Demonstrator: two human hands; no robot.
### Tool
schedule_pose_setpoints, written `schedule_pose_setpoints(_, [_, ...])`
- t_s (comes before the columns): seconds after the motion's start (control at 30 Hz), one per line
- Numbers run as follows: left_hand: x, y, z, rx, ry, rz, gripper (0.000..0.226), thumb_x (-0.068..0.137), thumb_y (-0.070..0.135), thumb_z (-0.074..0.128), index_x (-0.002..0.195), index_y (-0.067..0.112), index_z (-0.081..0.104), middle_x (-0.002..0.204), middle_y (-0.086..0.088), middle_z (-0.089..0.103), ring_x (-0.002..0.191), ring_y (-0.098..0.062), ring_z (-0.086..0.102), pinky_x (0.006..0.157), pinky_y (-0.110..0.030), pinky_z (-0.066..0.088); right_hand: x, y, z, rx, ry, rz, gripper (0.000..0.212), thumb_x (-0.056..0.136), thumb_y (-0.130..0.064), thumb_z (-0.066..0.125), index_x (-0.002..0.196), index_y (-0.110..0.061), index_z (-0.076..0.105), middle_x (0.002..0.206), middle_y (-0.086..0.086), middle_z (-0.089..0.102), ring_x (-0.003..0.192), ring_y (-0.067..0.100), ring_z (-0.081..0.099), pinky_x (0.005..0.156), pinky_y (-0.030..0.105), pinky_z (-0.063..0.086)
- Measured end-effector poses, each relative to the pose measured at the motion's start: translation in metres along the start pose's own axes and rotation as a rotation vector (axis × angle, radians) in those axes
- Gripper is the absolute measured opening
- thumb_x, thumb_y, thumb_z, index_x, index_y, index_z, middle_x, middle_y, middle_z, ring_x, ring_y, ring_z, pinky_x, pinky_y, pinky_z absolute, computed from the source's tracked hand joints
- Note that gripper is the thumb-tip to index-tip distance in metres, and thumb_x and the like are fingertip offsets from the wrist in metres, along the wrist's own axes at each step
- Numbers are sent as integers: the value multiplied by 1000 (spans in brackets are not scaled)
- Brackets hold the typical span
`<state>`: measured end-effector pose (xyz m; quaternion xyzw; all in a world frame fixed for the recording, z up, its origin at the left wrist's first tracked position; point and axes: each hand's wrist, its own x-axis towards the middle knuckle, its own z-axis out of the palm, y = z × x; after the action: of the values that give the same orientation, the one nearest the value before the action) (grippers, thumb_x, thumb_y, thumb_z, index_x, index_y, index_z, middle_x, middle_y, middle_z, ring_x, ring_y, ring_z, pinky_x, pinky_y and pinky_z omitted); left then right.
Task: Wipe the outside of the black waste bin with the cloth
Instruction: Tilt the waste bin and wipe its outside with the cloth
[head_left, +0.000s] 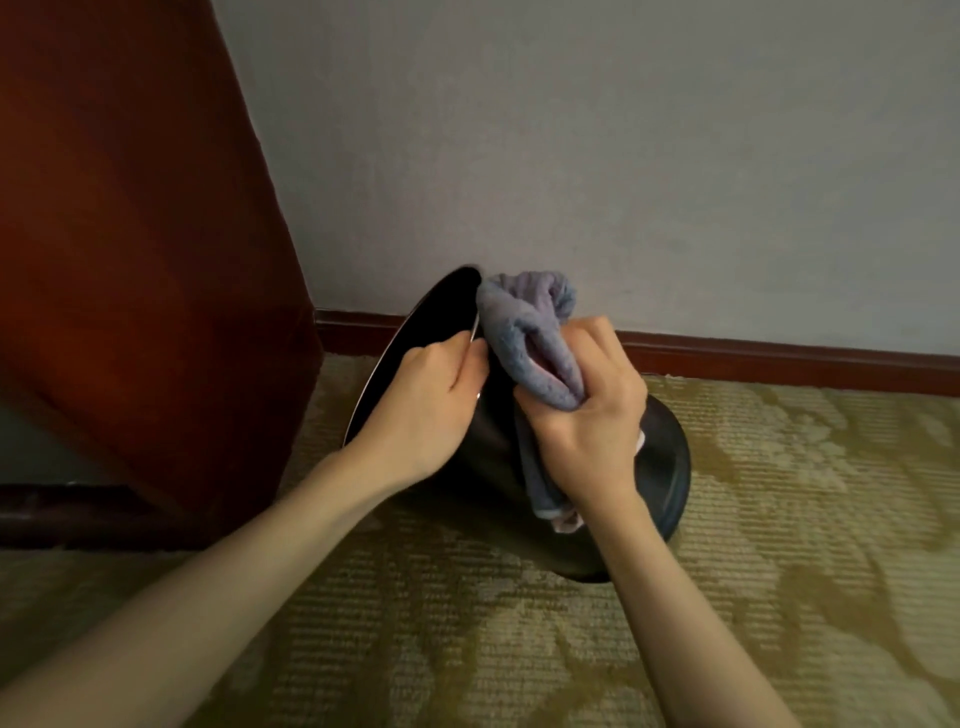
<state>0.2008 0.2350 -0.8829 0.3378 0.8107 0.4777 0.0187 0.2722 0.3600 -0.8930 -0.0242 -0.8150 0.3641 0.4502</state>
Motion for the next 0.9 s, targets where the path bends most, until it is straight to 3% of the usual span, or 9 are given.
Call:
schedule_pose_setpoints(0.07, [5,5,3,3,-17,15,34,100,23,36,82,8,60,70,-2,62,64,-2,58,58,-25,44,-7,-1,-2,11,48,15,18,80,-21,62,74,-5,60,78,6,55,65,21,52,56,43,42])
schedule_pose_setpoints(0.13, [8,10,6,5,-24,12,35,100,24,36,88,4,61,79,-11,66,73,-16,63,66,-40,48,-9,-1,-5,70,86,49,16,80,-19,62,72,-6,59,77,5,54,67,17,52,58,33,42])
schedule_pose_setpoints(0.17, [9,12,7,8,-22,14,35,100,24,36,86,4,61,76,-12,65,70,-17,62,65,-42,48,-8,-1,-7,101,97,65,12,80,-17,62,72,-9,56,75,3,52,66,14,51,58,28,41])
schedule_pose_setpoints(0.3, [10,16,11,7,-33,47,36,99,23,38,64,17,47,54,2,48,45,-8,45,45,-25,33,13,9,-13,199,81,287,8,75,-12,64,73,-12,56,72,10,57,62,14,53,56,30,44])
schedule_pose_setpoints(0.43, [7,20,12,18,-87,89,38,99,22,36,61,25,39,51,2,43,42,-11,39,43,-30,30,53,31,-14,165,-4,536,15,69,-18,63,59,-22,53,46,-13,55,45,-5,46,44,17,37])
schedule_pose_setpoints(0.53, [4,20,11,7,-111,101,36,99,20,36,64,14,43,53,-10,48,43,-15,42,44,-39,34,77,49,-9,104,-107,628,21,71,-15,64,54,-18,52,36,-15,50,38,-4,43,38,15,35])
schedule_pose_setpoints(0.67, [-3,15,7,-46,-129,77,41,96,28,32,75,-2,50,64,-23,55,53,-33,51,52,-51,38,93,74,-1,1,-235,746,17,74,-17,65,60,-13,55,54,-3,53,49,7,49,35,14,35])
schedule_pose_setpoints(0.77, [-8,10,3,-25,-114,77,43,95,30,31,77,-3,51,65,-23,57,56,-34,54,53,-53,39,93,90,1,-49,-302,803,14,77,-17,64,70,-7,58,61,2,54,53,11,49,36,15,35])
schedule_pose_setpoints(0.9, [-9,5,-3,16,-50,61,44,96,31,31,70,1,50,60,-18,54,51,-28,50,55,-51,36,77,115,-14,-142,-291,886,27,77,-20,65,93,2,64,85,16,61,77,27,58,58,27,38])
